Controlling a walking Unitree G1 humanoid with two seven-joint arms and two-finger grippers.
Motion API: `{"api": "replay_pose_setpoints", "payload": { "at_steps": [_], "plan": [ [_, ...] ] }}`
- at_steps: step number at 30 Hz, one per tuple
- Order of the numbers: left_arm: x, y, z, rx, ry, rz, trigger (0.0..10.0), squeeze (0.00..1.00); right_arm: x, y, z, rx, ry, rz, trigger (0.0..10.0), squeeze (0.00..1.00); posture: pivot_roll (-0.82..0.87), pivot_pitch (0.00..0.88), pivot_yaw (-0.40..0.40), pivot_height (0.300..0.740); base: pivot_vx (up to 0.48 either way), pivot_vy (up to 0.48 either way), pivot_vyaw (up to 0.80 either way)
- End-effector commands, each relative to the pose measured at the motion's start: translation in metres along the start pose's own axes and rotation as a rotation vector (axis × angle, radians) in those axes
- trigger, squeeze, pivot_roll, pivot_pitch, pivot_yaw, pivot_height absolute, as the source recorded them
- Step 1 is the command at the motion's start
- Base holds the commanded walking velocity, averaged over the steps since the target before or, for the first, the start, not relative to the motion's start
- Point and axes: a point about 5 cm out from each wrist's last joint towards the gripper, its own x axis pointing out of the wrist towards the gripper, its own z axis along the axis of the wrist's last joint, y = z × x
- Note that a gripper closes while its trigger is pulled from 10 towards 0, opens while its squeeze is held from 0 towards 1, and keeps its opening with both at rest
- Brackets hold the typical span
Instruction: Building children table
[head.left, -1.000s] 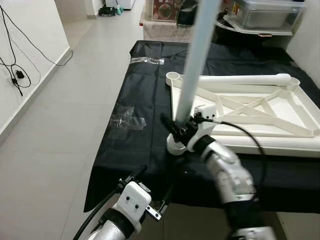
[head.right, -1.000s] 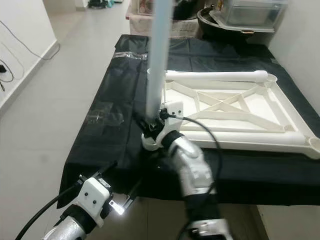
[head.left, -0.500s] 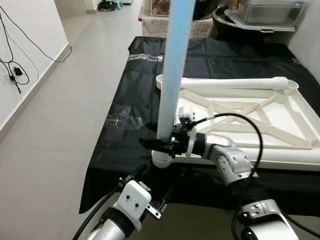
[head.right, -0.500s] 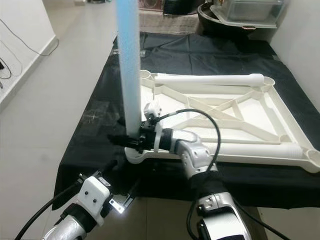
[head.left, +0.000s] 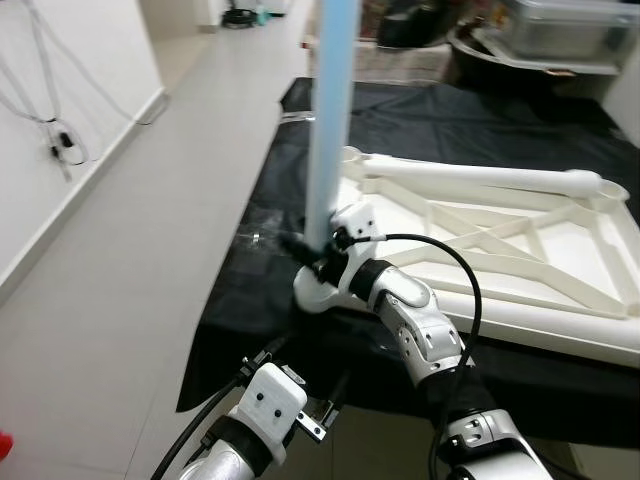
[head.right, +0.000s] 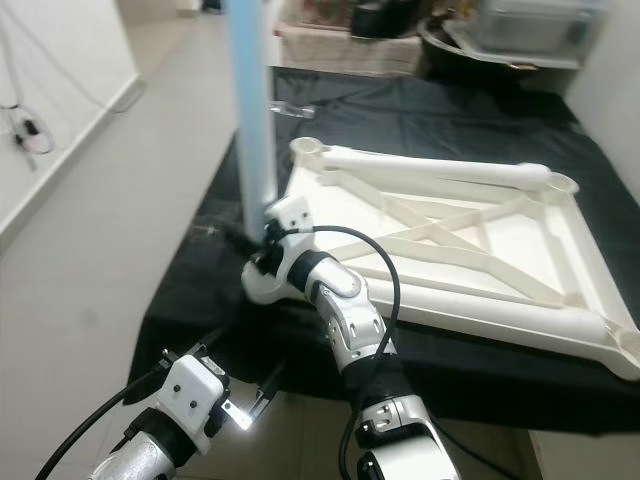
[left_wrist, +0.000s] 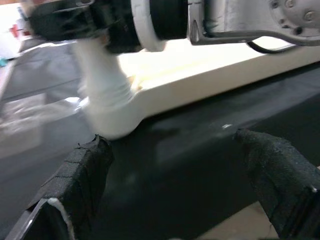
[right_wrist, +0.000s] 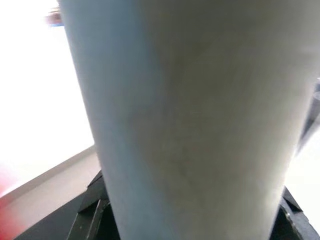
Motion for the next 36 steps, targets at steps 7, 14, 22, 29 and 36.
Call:
{"api": "replay_pose_setpoints", "payload": {
  "at_steps": [7, 14, 22, 29, 36],
  "plan": [
    [-0.002, 0.0, -0.004, 0.006, 0.019, -0.014, 10.0, 0.0, -0.044, -0.035, -0.003, 0.062, 0.013, -0.671, 0.0, 0.0, 0.09, 0.147, -0.045, 0.74, 0.0, 0.0, 0.0],
    [-0.001, 0.0, -0.004, 0.009, 0.019, -0.013, 10.0, 0.0, -0.033, -0.005, -0.006, 0.082, 0.003, -0.603, 10.0, 0.0, 0.09, 0.151, -0.048, 0.74, 0.0, 0.0, 0.0],
    [-0.001, 0.0, -0.005, 0.005, 0.02, -0.014, 10.0, 0.0, -0.016, -0.002, -0.004, 0.213, -0.065, -0.193, 10.0, 0.0, 0.09, 0.154, -0.046, 0.74, 0.0, 0.0, 0.0],
    [0.0, 0.001, -0.005, 0.003, 0.021, -0.016, 10.0, 0.0, -0.027, -0.005, 0.003, 0.248, 0.067, 0.472, 10.0, 0.0, 0.09, 0.155, -0.048, 0.74, 0.0, 0.0, 0.0],
    [0.0, 0.001, -0.004, 0.004, 0.021, -0.015, 10.0, 0.0, -0.038, 0.002, 0.0, 0.22, 0.166, 0.841, 10.0, 0.0, 0.1, 0.16, -0.05, 0.74, 0.0, 0.0, 0.0]
  ]
}}
